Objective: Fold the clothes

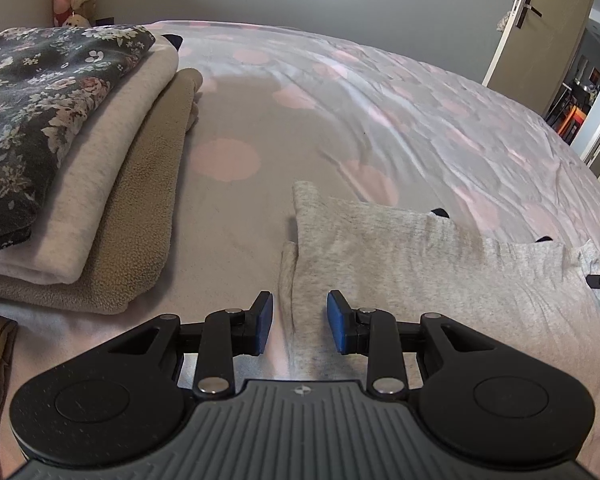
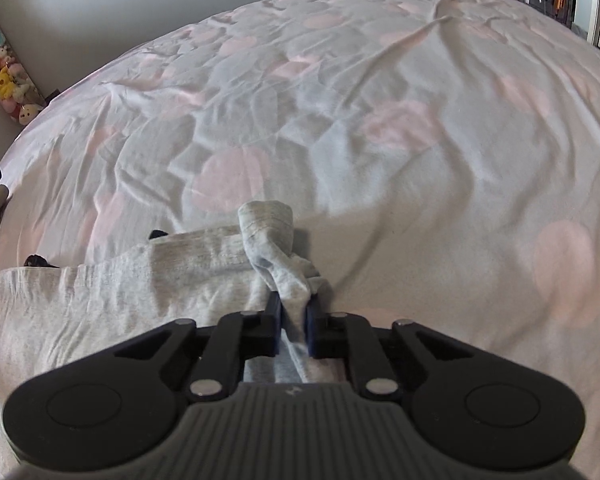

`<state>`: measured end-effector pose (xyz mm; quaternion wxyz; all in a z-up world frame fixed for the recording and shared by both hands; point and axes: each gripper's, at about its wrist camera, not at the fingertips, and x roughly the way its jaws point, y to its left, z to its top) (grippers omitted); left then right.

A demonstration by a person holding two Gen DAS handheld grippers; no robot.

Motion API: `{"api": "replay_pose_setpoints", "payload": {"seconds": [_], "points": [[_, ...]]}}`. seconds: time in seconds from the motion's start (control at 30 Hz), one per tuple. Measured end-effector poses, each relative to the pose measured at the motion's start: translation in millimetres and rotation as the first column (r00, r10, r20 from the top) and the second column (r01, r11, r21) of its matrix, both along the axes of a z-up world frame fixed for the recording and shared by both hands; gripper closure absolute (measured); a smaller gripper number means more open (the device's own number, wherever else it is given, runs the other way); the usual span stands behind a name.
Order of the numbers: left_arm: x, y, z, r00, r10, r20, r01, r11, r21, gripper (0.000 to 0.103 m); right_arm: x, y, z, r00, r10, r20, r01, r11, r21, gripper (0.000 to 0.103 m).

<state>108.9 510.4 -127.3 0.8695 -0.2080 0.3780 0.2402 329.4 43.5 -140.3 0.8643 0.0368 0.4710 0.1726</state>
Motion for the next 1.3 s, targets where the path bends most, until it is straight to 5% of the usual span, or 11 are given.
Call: {"api": "replay_pose_setpoints", "payload": {"seconds": [0.13, 0.47, 0.73, 0.9, 1.3], "points": [[-7, 7, 3, 0.998, -0.010, 0.067, 0.016, 0.996, -0.093, 0.075, -7, 12, 31, 1.000, 0.021, 0.002, -0.021, 1.000, -0.019, 0.090], [-15, 4, 17, 0.980, -0.096, 0.174, 0.118, 0.986, -0.121, 0.075, -42, 93, 120, 0.997, 0.066, -0.037, -0.063, 0.996, 0.063, 0.091], [-30, 15, 29, 0.965, -0.096, 0.245, 0.133, 0.981, -0.141, 0.076, -70, 180, 155, 0.994, 0.108, -0.023, -0.105, 0.989, 0.107, 0.091], [-42, 30, 27, 0.966, -0.057, 0.251, 0.103, 0.979, -0.174, 0.077, -83, 238, 141, 0.990, 0.134, -0.044, -0.126, 0.982, 0.142, 0.091], [-42, 49, 13, 0.985, 0.003, 0.174, 0.024, 0.988, -0.154, 0.081, -101, 340, 37, 0.953, 0.241, -0.186, -0.217, 0.966, 0.139, 0.091]]}}
